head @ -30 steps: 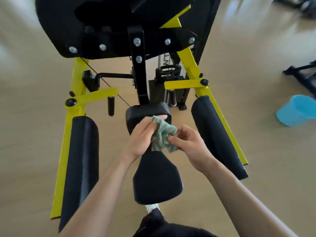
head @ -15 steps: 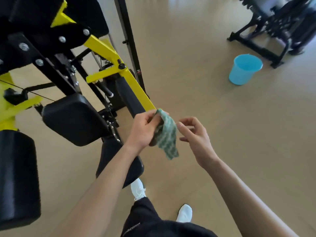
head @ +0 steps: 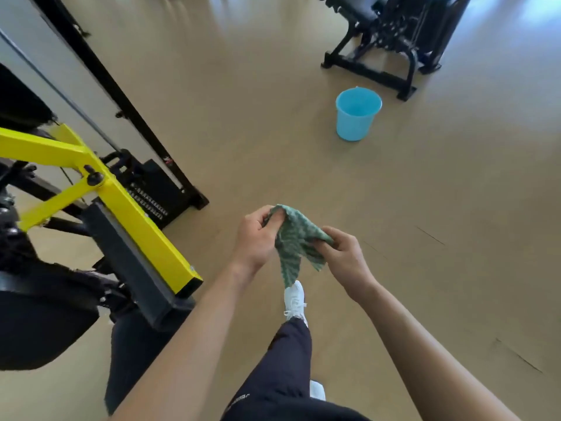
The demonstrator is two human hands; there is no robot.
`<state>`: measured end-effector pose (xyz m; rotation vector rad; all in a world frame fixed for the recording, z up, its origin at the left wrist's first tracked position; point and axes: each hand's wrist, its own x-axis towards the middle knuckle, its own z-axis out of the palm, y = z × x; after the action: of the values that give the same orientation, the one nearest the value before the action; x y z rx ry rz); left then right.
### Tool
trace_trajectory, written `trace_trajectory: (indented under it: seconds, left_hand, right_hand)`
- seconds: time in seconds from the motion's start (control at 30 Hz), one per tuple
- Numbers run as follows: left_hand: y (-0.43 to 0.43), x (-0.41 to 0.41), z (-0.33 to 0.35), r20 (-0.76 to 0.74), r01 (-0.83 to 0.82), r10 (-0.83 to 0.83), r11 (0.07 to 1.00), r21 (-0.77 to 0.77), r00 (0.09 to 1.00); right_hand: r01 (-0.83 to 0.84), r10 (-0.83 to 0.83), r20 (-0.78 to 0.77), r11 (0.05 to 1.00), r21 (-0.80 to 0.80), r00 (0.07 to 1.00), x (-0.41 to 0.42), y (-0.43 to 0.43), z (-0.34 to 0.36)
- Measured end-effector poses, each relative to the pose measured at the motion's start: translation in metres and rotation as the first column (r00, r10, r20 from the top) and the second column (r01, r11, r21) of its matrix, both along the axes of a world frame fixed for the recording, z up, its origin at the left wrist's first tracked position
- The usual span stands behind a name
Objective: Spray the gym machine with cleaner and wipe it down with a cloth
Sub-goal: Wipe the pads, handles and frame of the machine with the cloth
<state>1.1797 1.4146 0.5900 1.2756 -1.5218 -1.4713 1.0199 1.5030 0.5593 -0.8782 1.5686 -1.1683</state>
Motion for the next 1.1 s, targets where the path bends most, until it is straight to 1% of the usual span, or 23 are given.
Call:
trace_trajectory:
  seconds: [0.1, 0.2, 0.27, 0.37, 0.5, 0.57, 0.67, 0.8, 0.9, 0.93, 1.0, 1.03, 1.1]
  left_hand:
    - [-0.038, -0.034, -0.028, 0.004, 0.084, -0.084, 0.993, 0.087, 0.996]
    - [-0.088, -0.066, -0.053, -0.048, 0.200, -0.195, 0.967, 0.155, 0.980]
    - [-0.127, -0.088, -0.063, -0.055, 0.279, -0.274, 0.942, 0.187, 0.960]
    - [-0.184, -0.124, -0.072, -0.071, 0.354, -0.347, 0.913, 0.202, 0.935]
    - [-0.254, -0.173, -0.073, -0.054, 0.404, -0.403, 0.884, 0.237, 0.914]
    - [-0.286, -0.196, -0.070, -0.056, 0.433, -0.435, 0.858, 0.278, 0.899]
    - [-0.334, -0.238, -0.068, -0.047, 0.471, -0.481, 0.829, 0.300, 0.876]
    - [-0.404, -0.305, -0.073, 0.012, 0.486, -0.516, 0.814, 0.319, 0.857]
    - [-0.461, -0.359, -0.080, 0.111, 0.443, -0.496, 0.839, 0.317, 0.861]
    - [-0.479, -0.378, -0.082, 0.119, 0.428, -0.483, 0.846, 0.319, 0.867]
    - [-0.514, -0.417, -0.085, 0.127, 0.403, -0.462, 0.855, 0.325, 0.878]
    - [-0.532, -0.435, -0.087, 0.135, 0.385, -0.447, 0.861, 0.333, 0.884]
    - [-0.568, -0.470, -0.091, 0.145, 0.336, -0.403, 0.877, 0.343, 0.904]
  right_hand:
    - [0.111, -0.114, 0.048, 0.991, 0.077, 0.992, -0.035, -0.036, -0.008]
    - [0.182, -0.196, 0.083, 0.971, 0.158, 0.977, -0.076, -0.083, -0.011]
    - [0.188, -0.228, 0.153, 0.954, 0.234, 0.962, -0.104, -0.120, -0.010]
    - [0.169, -0.243, 0.202, 0.931, 0.323, 0.949, -0.143, -0.174, -0.008]
    - [0.275, -0.343, 0.216, 0.916, 0.291, 0.914, -0.193, -0.241, -0.005]
    - [0.329, -0.384, 0.177, 0.904, 0.273, 0.906, -0.217, -0.267, -0.005]
    - [0.388, -0.418, 0.093, 0.892, 0.232, 0.904, -0.256, -0.308, -0.012]
    - [0.469, -0.486, 0.042, 0.859, 0.206, 0.873, -0.314, -0.365, -0.028]
    - [0.458, -0.460, -0.034, 0.868, 0.193, 0.887, -0.362, -0.411, -0.043]
    - [0.427, -0.429, -0.025, 0.887, 0.178, 0.903, -0.379, -0.426, -0.048]
    - [0.308, -0.310, -0.015, 0.937, 0.166, 0.951, -0.411, -0.457, -0.057]
    - [0.227, -0.224, -0.039, 0.957, 0.177, 0.974, -0.426, -0.472, -0.062]
    - [0.111, -0.083, -0.132, 0.969, 0.219, 0.988, -0.454, -0.505, -0.071]
